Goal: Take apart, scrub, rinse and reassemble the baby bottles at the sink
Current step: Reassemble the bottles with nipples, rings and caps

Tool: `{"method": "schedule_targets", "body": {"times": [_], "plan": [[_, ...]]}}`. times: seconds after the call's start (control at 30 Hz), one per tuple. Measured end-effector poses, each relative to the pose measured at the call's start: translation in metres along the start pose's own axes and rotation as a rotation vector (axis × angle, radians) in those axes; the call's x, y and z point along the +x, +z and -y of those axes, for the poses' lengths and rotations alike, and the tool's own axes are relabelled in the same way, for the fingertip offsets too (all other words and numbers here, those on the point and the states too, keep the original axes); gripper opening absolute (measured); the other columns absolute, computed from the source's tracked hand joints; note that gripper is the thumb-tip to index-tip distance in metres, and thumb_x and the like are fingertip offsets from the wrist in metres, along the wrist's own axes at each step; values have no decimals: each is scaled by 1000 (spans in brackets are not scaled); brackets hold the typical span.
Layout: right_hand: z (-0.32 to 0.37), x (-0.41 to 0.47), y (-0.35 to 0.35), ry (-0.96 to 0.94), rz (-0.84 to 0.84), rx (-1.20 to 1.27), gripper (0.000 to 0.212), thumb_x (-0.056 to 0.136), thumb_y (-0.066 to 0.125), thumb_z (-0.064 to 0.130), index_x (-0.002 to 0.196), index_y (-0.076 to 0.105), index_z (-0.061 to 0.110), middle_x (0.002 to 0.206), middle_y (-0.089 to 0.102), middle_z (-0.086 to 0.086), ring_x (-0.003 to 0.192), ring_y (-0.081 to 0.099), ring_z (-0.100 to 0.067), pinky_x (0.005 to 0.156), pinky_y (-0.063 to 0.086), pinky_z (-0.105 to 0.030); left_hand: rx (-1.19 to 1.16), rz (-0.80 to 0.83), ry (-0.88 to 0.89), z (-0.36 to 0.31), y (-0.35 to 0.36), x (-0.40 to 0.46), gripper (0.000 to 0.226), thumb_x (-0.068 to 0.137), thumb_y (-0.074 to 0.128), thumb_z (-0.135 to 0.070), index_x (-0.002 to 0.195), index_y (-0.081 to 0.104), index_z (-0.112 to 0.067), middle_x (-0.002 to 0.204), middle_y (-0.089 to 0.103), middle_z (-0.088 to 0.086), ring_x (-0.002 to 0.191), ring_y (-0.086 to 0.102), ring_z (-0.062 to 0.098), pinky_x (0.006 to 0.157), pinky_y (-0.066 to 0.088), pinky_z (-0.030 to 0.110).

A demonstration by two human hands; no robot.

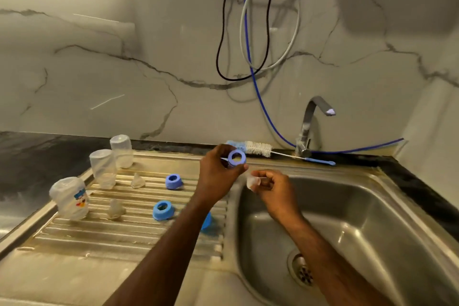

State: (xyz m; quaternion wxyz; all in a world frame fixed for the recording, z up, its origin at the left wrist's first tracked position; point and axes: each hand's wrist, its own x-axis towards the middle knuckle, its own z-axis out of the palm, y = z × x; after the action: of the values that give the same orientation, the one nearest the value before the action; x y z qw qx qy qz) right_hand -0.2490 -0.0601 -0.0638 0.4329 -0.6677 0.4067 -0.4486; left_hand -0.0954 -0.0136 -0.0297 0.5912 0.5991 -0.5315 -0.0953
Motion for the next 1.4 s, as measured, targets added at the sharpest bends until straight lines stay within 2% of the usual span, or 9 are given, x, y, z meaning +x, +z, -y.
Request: {"method": "schedule_targets", "body": {"times": [0.17, 0.27, 0.37, 0.6, 0.8, 0.93, 1.03, 1.17, 1.4], "plan": [[-3, -3, -24, 57, -33, 180, 30, 81, 76, -4, 94, 74, 24, 92, 78, 2, 91, 74, -16, 90, 59, -44, -98, 120, -42, -16, 43, -27, 37, 74, 89, -10, 104, 69, -19, 96, 72, -8, 88, 64, -11, 75, 51, 10], [-6, -2, -30, 129, -15, 343, 31, 82, 74, -7, 102, 72, 17, 99, 78, -5, 98, 73, -25, 84, 60, -38, -124, 96, -78, -13, 56, -32, 36, 76, 88, -14, 106, 69, -25, 99, 74, -11, 93, 68, -3, 81, 56, 17], [-9, 1, -35, 189, -37, 484, 31, 83, 73, -7, 108, 70, 10, 100, 77, -8, 96, 74, -24, 75, 60, -29, -145, 46, -106, -9, 63, -32, 38, 77, 87, -16, 110, 70, -22, 101, 73, -11, 96, 68, -1, 78, 57, 18], [-12, 10, -40, 251, -15, 613, 35, 81, 74, -8, 112, 67, 5, 101, 77, -11, 98, 74, -24, 82, 60, -32, -154, 27, -146, 0, 66, -34, 39, 78, 86, -15, 111, 68, -26, 102, 71, -16, 95, 65, -10, 75, 53, 9], [-18, 14, -38, 298, 99, 748, 38, 92, 51, -16, 122, 60, 7, 106, 76, -12, 97, 74, -23, 80, 60, -32, -88, 35, -151, 6, 69, -34, 38, 80, 85, -17, 111, 66, -29, 99, 70, -18, 94, 68, -1, 78, 56, 15], [-18, 15, -34, 264, 125, 598, 43, 91, 51, -16, 122, 58, 14, 117, 72, -10, 106, 71, -24, 78, 58, -31, -48, 54, -163, 7, 68, -36, 39, 80, 85, -16, 110, 66, -31, 94, 66, -21, 90, 66, -6, 74, 53, 11], [-21, 16, -34, 102, 125, 320, 45, 88, 61, -11, 114, 65, 26, 117, 70, -2, 106, 68, -18, 70, 56, -23, -33, 89, -164, 5, 67, -37, 44, 77, 87, -14, 106, 62, -35, 91, 64, -24, 87, 64, -8, 72, 51, 8], [-26, 16, -41, -154, 90, -73, 32, 88, 70, 1, 109, 74, 25, 117, 65, 5, 107, 63, -5, 90, 54, -20, -40, 122, -156, 6, 66, -38, 43, 78, 86, -14, 111, 65, -31, 92, 65, -23, 86, 63, -10, 73, 51, 6], [-24, 14, -48, -303, 160, -322, 26, 88, 72, 7, 108, 75, 24, 114, 63, 7, 108, 59, -4, 91, 51, -20, -17, 181, -146, 9, 64, -40, 48, 81, 84, -14, 126, 66, -18, 101, 63, -19, 89, 59, -12, 75, 47, 3]]}}
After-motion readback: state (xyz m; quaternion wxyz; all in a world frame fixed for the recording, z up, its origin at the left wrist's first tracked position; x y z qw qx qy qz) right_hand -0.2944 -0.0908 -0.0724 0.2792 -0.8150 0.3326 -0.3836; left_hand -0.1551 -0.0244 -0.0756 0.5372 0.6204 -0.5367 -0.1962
